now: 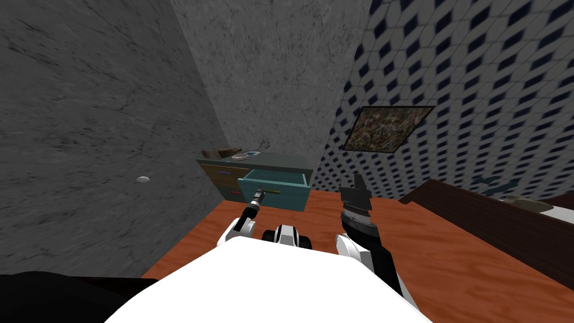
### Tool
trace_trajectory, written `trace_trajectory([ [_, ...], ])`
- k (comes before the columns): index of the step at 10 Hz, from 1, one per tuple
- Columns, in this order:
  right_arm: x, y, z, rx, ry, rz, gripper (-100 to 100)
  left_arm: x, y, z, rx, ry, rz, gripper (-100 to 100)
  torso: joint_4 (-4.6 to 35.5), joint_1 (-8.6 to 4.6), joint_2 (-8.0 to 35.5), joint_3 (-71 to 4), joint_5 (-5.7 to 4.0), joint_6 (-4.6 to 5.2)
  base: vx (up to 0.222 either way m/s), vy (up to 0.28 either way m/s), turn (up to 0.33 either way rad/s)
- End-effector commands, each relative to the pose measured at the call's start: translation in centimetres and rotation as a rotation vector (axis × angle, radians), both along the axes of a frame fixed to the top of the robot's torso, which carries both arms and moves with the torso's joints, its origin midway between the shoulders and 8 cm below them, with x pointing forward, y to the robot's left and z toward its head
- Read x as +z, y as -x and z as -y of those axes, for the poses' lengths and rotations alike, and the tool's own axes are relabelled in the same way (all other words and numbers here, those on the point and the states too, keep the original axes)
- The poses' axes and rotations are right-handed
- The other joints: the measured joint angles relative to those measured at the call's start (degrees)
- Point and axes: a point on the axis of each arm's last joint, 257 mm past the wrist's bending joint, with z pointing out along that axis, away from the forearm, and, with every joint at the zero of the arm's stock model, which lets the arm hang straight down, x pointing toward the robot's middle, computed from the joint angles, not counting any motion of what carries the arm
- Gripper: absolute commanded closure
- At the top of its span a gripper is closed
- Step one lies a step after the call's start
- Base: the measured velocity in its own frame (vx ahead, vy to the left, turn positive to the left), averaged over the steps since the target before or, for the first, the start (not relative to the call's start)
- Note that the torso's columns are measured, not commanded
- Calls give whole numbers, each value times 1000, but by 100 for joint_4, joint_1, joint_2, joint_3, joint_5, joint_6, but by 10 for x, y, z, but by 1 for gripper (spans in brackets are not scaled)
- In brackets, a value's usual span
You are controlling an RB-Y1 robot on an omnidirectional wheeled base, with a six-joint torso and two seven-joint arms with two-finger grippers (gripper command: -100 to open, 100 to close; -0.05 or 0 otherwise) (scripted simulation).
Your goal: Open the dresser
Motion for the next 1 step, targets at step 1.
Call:
trace_trajectory([
  [1,0,0,0,0,0,0,0,0,0,0,0,0,-1,0,-1,1,-1,0,1,0,0,0,0],
])
